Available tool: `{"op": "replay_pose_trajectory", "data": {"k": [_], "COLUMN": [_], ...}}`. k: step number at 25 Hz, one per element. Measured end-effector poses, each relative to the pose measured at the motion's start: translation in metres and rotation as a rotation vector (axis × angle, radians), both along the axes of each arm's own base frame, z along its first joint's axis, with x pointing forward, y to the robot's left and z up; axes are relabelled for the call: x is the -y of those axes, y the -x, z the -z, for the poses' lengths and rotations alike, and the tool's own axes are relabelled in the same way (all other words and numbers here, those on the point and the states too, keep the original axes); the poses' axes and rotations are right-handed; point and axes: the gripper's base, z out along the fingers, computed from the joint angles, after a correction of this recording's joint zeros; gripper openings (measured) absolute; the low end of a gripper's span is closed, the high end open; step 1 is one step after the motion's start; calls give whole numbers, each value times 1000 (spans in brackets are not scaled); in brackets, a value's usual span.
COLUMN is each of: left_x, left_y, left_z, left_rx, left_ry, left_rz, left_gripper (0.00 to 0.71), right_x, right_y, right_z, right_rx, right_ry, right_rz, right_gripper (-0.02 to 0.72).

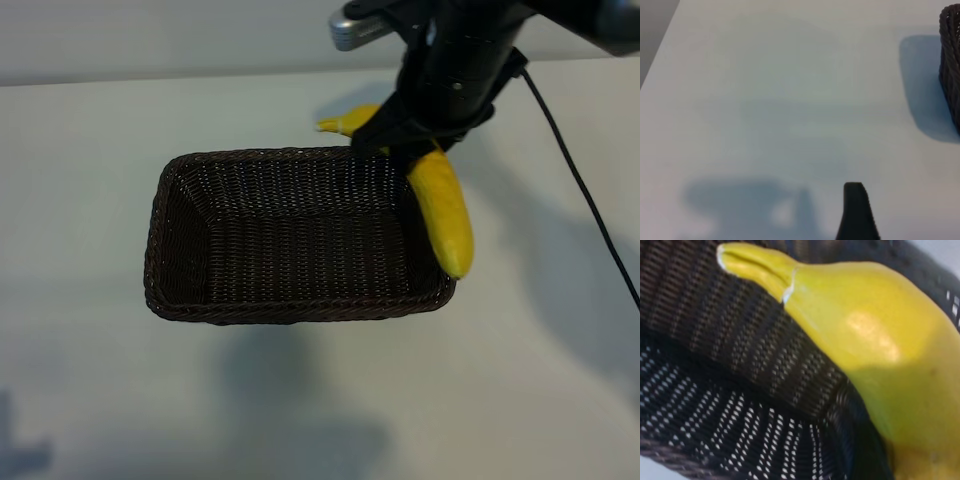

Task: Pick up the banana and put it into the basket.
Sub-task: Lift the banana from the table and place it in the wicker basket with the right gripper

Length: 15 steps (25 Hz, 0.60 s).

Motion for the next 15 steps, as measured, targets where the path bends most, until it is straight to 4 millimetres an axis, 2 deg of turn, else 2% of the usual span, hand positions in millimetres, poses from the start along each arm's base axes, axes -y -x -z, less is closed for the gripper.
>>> {"op": "replay_pose_trajectory", "data": {"k": [9,15], "left_x": [0,0], "left_y": [0,0], "left_z": [0,0], "left_rx": [0,0], "left_ry": [0,0], "left_rz": [0,0], "left_gripper": [520,520], "right_x": [-49,-73], "right_y": [-2,11], "right_z": [1,6], "right_rx": [39,83], "right_ry": [-13,24], "right_rz": [-137,-401], "right_gripper": [437,437]}}
